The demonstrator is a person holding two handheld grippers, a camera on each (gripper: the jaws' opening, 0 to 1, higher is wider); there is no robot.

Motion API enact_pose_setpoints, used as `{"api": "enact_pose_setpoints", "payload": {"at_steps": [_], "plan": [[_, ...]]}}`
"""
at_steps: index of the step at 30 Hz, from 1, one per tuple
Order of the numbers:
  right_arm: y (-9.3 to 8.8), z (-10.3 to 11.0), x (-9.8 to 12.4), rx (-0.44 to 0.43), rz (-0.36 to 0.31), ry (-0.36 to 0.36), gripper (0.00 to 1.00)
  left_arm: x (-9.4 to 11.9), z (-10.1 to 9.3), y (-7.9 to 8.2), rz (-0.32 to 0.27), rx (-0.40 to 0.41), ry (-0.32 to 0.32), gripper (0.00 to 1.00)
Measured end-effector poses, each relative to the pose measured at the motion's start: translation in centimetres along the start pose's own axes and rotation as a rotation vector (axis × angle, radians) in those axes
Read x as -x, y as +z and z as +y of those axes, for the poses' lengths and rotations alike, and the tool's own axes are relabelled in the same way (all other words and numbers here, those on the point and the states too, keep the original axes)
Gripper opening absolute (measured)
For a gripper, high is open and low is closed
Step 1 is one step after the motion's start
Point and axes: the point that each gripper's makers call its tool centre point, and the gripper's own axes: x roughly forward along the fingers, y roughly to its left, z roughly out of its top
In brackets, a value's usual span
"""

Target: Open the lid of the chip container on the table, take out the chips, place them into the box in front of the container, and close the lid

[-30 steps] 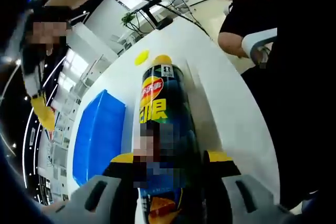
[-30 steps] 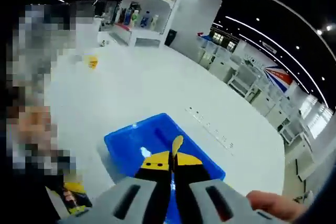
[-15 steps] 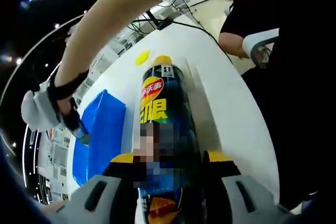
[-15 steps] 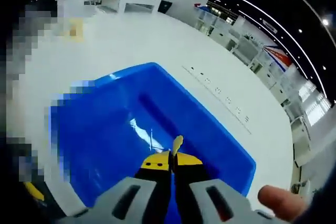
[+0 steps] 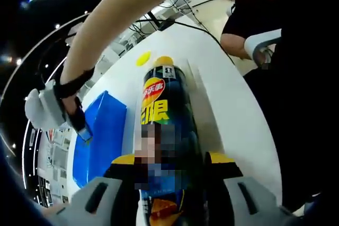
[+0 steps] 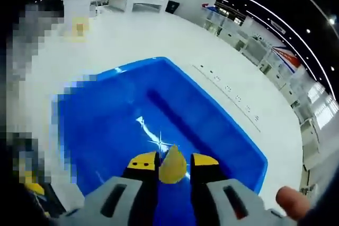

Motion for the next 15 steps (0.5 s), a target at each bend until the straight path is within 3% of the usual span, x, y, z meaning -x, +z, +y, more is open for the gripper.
{"api": "enact_pose_setpoints", "payload": {"at_steps": [9, 11, 13, 15], "plan": [[0.5, -1.0, 0.9, -0.066, -0.042, 0.001, 0.23, 0.0, 0.0, 0.0, -0.001, -0.001, -0.001, 0.49], [0.8, -1.1, 1.6, -0.097, -0.070, -0.012, 0.20, -0.1, 0.0, 0.0, 0.001, -0.001, -0.001, 0.49], [1.7, -2.2, 2.5, -0.082, -0.138, -0.084, 0.18, -0.1, 0.0, 0.0, 0.000, 0.000, -0.001, 0.49], [2.2, -2.4, 3.1, -0.081, -0.157, -0.092, 0.19, -0.1, 0.0, 0.0, -0.001, -0.001, 0.000, 0.49]]}}
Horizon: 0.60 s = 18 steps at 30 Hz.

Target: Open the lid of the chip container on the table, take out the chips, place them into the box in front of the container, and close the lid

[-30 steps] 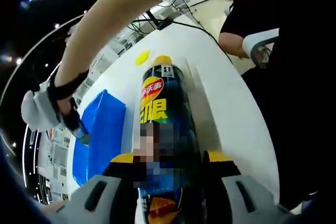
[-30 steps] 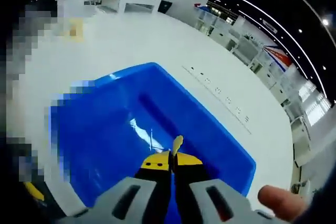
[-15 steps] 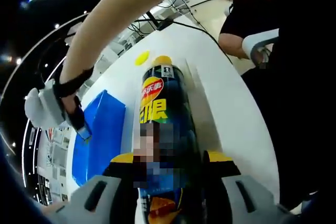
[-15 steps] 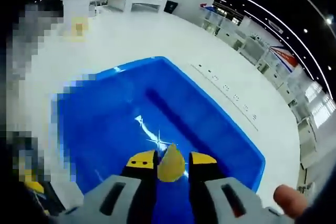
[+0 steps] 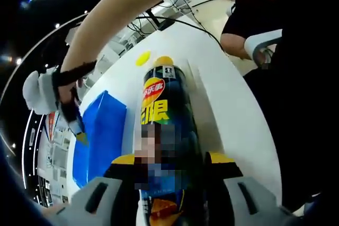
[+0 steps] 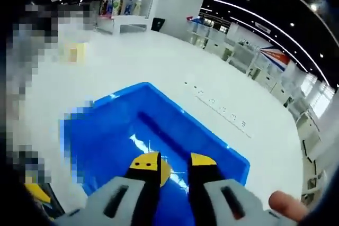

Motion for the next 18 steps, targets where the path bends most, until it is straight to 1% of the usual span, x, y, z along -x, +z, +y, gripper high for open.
{"api": "enact_pose_setpoints", "payload": {"at_steps": [2, 4, 6, 9, 13, 16, 17, 18], "plan": [[0.7, -0.5, 0.4, -0.011, -0.025, -0.006, 0.21, 0.0, 0.0, 0.0, 0.001, 0.000, 0.000, 0.49], [1.3, -0.9, 1.1, -0.022, -0.046, -0.008, 0.21, 0.0, 0.0, 0.0, 0.003, 0.001, -0.001, 0.49], [1.5, -1.1, 1.8, -0.022, -0.049, -0.009, 0.22, 0.0, 0.0, 0.0, 0.004, 0.002, -0.002, 0.49], [2.1, -2.0, 3.4, -0.006, -0.075, -0.019, 0.22, 0.0, 0.0, 0.0, 0.003, 0.002, -0.001, 0.49], [2.5, -3.8, 6.0, -0.023, -0.109, -0.034, 0.23, 0.0, 0.0, 0.0, 0.002, 0.002, -0.002, 0.49], [2.6, -5.2, 8.5, -0.040, -0.139, -0.043, 0.25, -0.1, 0.0, 0.0, 0.004, 0.002, -0.003, 0.49], [2.6, -5.4, 8.7, -0.044, -0.141, -0.044, 0.25, -0.1, 0.0, -0.1, 0.004, 0.002, -0.004, 0.49], [2.5, -5.9, 9.6, -0.048, -0.145, -0.045, 0.25, -0.1, 0.0, -0.1, 0.004, 0.003, -0.005, 0.49]]}}
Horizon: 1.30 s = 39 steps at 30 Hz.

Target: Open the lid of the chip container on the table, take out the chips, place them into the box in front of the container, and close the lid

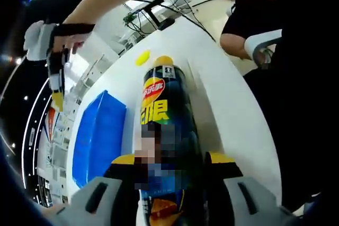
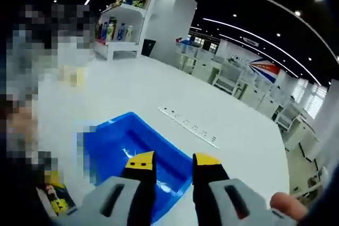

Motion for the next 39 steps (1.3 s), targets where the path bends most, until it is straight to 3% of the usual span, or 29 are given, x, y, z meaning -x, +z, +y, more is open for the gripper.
{"api": "enact_pose_setpoints", "payload": {"at_steps": [3, 7, 11, 14, 18, 21, 24, 29, 34, 39], "plan": [[0.6, -1.5, 2.2, 0.029, -0.016, -0.012, 0.26, 0.0, 0.0, 0.0, 0.003, 0.000, -0.002, 0.49], [2.6, -2.8, 6.2, 0.179, -0.101, -0.007, 0.28, 0.0, 0.0, 0.0, 0.005, -0.001, 0.001, 0.49], [4.2, -1.9, 10.8, 0.338, -0.212, 0.064, 0.34, -0.1, 0.0, 0.0, 0.004, 0.001, -0.002, 0.49], [3.8, -0.8, 13.7, 0.477, -0.247, 0.126, 0.38, -0.1, 0.0, -0.1, 0.005, 0.002, -0.004, 0.49], [2.1, 0.0, 17.1, 0.588, -0.270, 0.181, 0.43, -0.1, 0.0, -0.1, 0.003, 0.003, -0.008, 0.49], [-0.1, 1.7, 19.8, 0.547, -0.303, 0.311, 0.45, -0.1, 0.0, -0.1, -0.002, 0.005, -0.012, 0.49], [-3.1, 2.9, 21.3, 0.569, -0.266, 0.394, 0.52, -0.1, 0.0, -0.1, -0.002, 0.004, -0.012, 0.49], [-7.6, 3.4, 21.8, 0.535, -0.183, 0.407, 0.57, -0.2, 0.0, -0.1, -0.008, 0.003, -0.013, 0.49], [-9.5, 3.6, 22.0, 0.482, -0.221, 0.385, 0.53, -0.2, 0.0, -0.1, -0.013, 0.004, -0.012, 0.49], [-12.8, 4.0, 20.9, 0.434, -0.189, 0.392, 0.46, -0.2, 0.0, 0.0, -0.014, 0.003, -0.011, 0.49]]}}
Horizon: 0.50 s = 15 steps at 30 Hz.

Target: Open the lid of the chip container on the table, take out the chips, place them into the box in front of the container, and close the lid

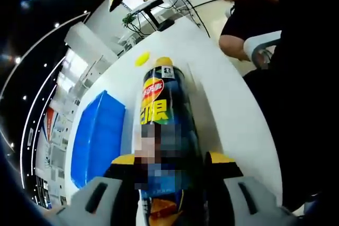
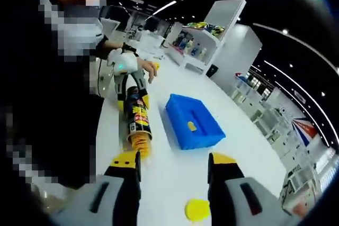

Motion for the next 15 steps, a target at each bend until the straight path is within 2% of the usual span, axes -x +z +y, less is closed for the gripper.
{"api": "enact_pose_setpoints", "payload": {"at_steps": [3, 5, 7, 10, 15], "plan": [[-2.5, 0.6, -0.7, -0.011, 0.043, 0.008, 0.34, 0.0, 0.0, 0.0, 0.001, 0.001, -0.001, 0.49], [-4.5, 1.4, -1.3, -0.018, 0.086, 0.034, 0.34, 0.0, 0.0, 0.0, 0.001, 0.002, -0.001, 0.49], [-5.8, 1.8, -2.0, -0.040, 0.089, 0.037, 0.35, 0.0, 0.0, 0.0, 0.001, 0.003, -0.002, 0.49], [-7.0, 2.7, -3.1, -0.107, 0.076, 0.057, 0.34, 0.0, 0.0, 0.0, 0.001, 0.004, -0.001, 0.49], [-9.0, 4.2, -4.9, -0.126, 0.099, 0.089, 0.33, 0.0, 0.0, -0.1, 0.005, 0.004, -0.001, 0.49]]}}
